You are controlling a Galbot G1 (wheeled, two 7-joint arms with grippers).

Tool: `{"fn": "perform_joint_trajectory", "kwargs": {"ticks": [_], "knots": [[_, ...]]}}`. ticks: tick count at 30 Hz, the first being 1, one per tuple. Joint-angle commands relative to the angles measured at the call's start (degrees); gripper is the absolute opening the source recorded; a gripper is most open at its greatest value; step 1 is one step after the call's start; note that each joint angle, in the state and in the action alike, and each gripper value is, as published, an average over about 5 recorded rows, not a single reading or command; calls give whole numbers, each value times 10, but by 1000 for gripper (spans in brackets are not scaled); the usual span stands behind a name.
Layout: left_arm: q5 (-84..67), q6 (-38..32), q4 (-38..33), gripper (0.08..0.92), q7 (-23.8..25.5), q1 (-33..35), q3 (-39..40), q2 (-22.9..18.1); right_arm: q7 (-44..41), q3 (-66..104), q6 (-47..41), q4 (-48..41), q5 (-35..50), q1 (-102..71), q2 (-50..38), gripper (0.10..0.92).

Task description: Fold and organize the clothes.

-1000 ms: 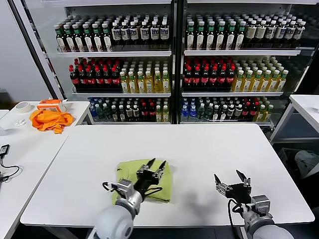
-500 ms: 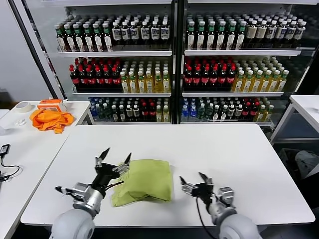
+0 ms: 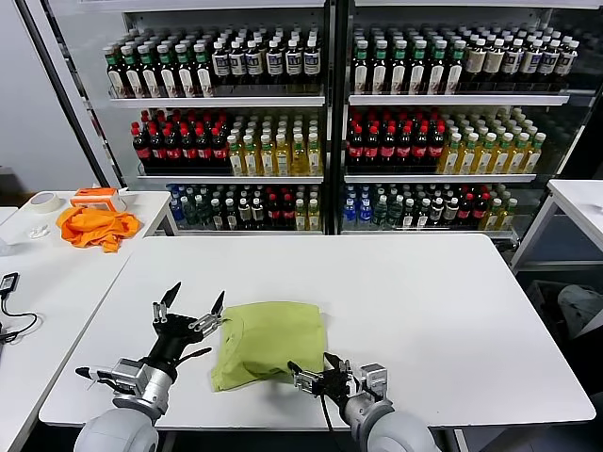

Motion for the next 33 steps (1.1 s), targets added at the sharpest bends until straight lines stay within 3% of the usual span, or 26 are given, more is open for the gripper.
{"fn": "perform_joint_trajectory", "kwargs": {"ticks": [1,11,24,27,33], "knots": [[10,-13,-2,823,3,16,-19,0,123,-45,-7,-4,92,20,4,787],[18,-19,11,823,4,12,-12,-8,165,-38,-7,-16,102,25,8,516],[23,-25,20,823,4,12,-10,-9,60,64,-6,34,2,32,-27,151],[25,-27,24,823,4,10,-9,-10,37,100,-6,41,-25,24,-47,110],[34,-35,38,823,5,6,-4,-14,26,169,-6,30,-45,-9,-75,108]]}}
